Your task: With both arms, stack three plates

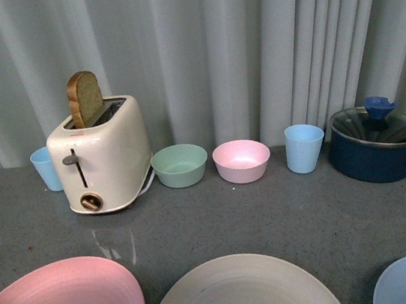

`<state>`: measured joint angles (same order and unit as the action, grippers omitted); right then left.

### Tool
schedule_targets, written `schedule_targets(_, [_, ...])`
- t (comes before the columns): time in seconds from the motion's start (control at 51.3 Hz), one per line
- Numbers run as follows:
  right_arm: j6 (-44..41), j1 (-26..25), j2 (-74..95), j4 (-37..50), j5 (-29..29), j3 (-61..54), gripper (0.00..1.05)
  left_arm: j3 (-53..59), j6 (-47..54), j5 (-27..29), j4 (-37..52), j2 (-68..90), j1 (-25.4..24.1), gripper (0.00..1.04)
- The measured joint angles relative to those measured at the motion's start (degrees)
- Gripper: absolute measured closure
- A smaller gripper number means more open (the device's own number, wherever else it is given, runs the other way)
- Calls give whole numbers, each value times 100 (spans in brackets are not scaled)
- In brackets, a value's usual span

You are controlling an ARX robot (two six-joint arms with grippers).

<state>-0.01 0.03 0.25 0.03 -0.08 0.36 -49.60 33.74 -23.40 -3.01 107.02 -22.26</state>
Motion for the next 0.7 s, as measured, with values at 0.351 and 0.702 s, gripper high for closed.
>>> schedule_targets(0.351, [-2, 0, 0, 0, 0, 0, 7, -142, 85, 260, -149, 271, 131, 7])
schedule_targets(0.702, [0, 0, 0, 0, 0, 0, 7, -264, 66, 448, -120, 664, 299, 7])
